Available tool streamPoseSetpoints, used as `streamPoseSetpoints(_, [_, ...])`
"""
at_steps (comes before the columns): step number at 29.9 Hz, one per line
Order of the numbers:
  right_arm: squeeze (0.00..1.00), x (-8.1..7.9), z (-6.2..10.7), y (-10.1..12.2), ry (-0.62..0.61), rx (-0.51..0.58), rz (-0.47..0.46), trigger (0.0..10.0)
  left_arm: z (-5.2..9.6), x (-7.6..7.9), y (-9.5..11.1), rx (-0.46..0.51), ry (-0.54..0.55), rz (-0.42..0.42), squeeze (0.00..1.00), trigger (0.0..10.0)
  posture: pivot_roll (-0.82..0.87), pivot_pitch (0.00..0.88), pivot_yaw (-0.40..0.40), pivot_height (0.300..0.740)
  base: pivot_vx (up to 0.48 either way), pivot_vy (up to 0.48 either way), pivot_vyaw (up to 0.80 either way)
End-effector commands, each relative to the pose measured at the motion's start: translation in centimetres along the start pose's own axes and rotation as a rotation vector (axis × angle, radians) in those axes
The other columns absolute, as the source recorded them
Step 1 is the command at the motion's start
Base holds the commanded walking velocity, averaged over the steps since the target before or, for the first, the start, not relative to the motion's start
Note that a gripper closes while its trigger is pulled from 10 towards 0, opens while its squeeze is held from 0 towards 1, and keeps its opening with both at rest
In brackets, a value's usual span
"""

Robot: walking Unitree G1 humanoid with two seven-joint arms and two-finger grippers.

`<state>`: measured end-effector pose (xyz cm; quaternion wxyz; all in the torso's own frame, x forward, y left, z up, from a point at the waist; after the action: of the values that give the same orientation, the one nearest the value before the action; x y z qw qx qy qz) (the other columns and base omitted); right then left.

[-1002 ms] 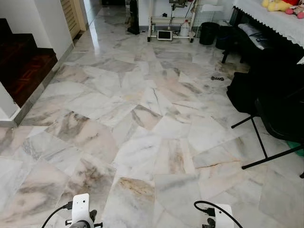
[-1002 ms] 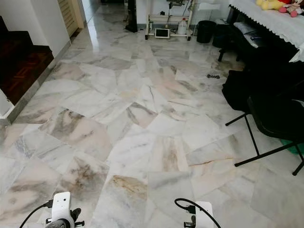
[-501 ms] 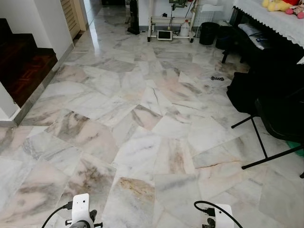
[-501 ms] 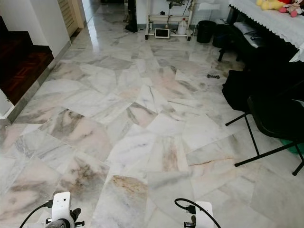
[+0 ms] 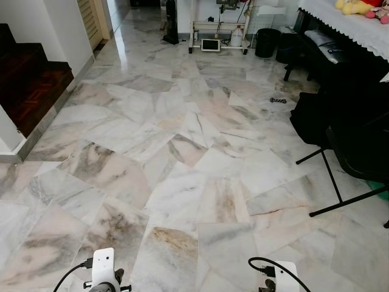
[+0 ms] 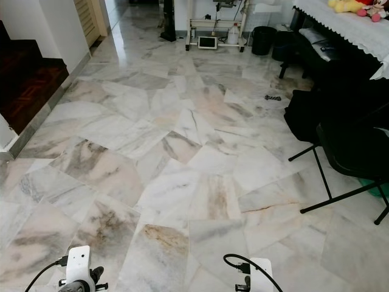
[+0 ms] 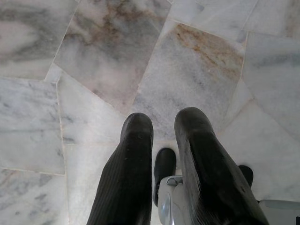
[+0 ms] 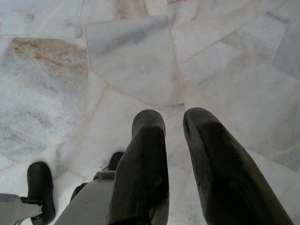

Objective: Setting the table

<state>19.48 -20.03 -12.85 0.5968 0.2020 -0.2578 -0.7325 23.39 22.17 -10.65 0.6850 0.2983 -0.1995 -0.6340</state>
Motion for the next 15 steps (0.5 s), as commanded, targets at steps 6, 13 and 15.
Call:
streamPoseSetpoints(6, [0.0,-2.0,0.6,-3.1,0.145,-0.145,-0.153,10.0,1.3,-0.7,-5.5,-0.194,-0.093,-0.273,0.0,10.0,0.05,0.004,-0.005,0.74,0.0,0.0,0.0])
streamPoseSetpoints(13, [0.0,-1.7,0.7,-3.3,0.135,-0.151,-0.164,10.0,1.2,1.4,-5.6,-0.189,-0.117,-0.259,0.0,10.0,0.05,0.008,-0.005,0.74,0.0,0.0,0.0])
streamPoseSetpoints(15, [0.0,-1.6,0.7,-3.3,0.133,-0.152,-0.164,10.0,1.2,1.3,-5.5,-0.189,-0.117,-0.26,0.0,10.0,0.05,0.006,-0.004,0.74,0.0,0.0,0.0])
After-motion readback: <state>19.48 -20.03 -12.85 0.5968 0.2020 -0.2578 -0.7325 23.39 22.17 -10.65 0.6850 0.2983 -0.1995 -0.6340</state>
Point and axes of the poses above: a point about 5 cm out from each wrist's last joint towards the gripper, its own z axis pointing back from the gripper into the wrist, its own y axis along the axis of the wrist's last joint, x = y × z, the point moved 5 cm from there along -z, pointing out of the wrist towards the gripper, and after that the axes turned 7 degrees about -z, right-handed, at the moved point
